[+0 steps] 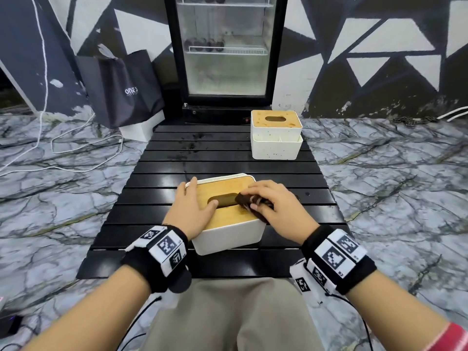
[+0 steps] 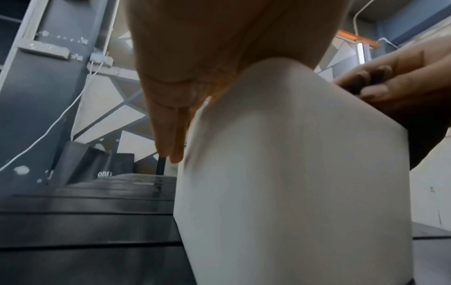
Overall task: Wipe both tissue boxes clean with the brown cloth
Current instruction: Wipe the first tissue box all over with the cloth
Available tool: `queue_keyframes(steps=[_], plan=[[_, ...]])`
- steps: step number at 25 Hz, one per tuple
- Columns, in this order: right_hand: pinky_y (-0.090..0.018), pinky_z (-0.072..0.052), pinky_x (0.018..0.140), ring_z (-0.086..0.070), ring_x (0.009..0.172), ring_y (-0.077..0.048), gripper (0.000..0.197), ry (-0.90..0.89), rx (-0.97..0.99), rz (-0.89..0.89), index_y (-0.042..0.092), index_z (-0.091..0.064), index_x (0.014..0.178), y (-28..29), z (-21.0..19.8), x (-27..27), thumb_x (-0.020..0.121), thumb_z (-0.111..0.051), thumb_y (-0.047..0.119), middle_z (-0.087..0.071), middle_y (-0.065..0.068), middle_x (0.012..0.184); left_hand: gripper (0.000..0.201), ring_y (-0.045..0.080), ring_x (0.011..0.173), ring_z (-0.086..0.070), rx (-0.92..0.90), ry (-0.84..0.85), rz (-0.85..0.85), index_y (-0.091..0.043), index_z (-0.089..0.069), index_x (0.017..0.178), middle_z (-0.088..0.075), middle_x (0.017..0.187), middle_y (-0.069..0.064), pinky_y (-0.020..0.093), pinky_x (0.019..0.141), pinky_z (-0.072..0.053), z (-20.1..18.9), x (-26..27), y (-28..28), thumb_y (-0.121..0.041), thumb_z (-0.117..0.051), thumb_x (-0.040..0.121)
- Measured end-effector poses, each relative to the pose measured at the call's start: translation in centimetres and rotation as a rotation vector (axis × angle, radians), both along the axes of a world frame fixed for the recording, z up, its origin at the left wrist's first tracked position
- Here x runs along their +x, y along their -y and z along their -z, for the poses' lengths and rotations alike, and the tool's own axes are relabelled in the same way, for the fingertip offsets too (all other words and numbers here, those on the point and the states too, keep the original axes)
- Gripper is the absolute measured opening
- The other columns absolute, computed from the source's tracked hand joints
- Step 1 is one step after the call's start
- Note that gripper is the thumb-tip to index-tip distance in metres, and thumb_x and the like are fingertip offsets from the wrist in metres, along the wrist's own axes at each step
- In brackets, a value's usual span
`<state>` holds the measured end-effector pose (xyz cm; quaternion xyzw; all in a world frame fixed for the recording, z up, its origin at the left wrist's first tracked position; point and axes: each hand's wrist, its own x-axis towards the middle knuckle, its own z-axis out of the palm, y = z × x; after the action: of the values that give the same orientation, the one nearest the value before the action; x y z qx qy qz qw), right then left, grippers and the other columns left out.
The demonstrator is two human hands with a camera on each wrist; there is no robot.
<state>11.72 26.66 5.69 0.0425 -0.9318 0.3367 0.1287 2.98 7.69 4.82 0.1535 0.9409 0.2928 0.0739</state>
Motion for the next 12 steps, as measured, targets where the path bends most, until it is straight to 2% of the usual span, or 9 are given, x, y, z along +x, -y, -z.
queue_keyframes(steps=[3, 6, 9, 12], plan=[[-0.005, -0.011, 0.101, -0.033, 0.118, -0.007, 0.029, -0.071, 0.030, -0.050, 0.016, -0.060, 0.115, 1.0, 1.2, 0.3, 0.087, -0.055, 0.013, -0.051, -0.001, 0.127, 0.069, 0.022, 0.143, -0.020, 0.060, 0.002, -0.011, -0.013, -0.013, 0.149, -0.010, 0.156, 0.009, 0.031, 0.112, -0.022, 0.1, -0.4, -0.2, -0.035, -0.049, 0.094], [-0.006, -0.017, 0.101, -0.037, 0.112, -0.002, 0.032, -0.147, -0.001, -0.111, 0.017, -0.062, 0.111, 2.2, 2.1, 1.7, 0.085, -0.048, 0.030, -0.055, 0.003, 0.116, 0.061, 0.021, 0.138, -0.030, 0.071, -0.041, 0.040, -0.016, -0.023, 0.147, -0.021, 0.153, 0.006, 0.028, 0.110, -0.023, 0.2, -1.6, -0.1, -0.030, -0.049, 0.094], [-0.006, -0.020, 0.100, -0.037, 0.111, 0.006, 0.027, -0.184, -0.041, -0.130, 0.018, -0.062, 0.111, 2.4, 2.7, 1.9, 0.087, -0.049, 0.020, -0.056, 0.006, 0.114, 0.059, 0.019, 0.136, -0.032, 0.054, -0.044, 0.122, -0.018, -0.027, 0.147, -0.025, 0.152, 0.001, 0.024, 0.108, -0.022, 0.1, -2.3, 0.0, -0.030, -0.051, 0.094], [-0.004, -0.021, 0.098, -0.037, 0.110, 0.011, 0.028, -0.117, -0.162, -0.138, 0.020, -0.063, 0.110, 1.6, 2.4, 0.9, 0.086, -0.053, 0.009, -0.054, 0.019, 0.111, 0.059, 0.018, 0.136, -0.032, 0.066, -0.059, 0.145, -0.017, -0.028, 0.146, -0.026, 0.151, 0.000, 0.021, 0.106, -0.021, 0.2, -2.6, 0.1, -0.028, -0.051, 0.094]])
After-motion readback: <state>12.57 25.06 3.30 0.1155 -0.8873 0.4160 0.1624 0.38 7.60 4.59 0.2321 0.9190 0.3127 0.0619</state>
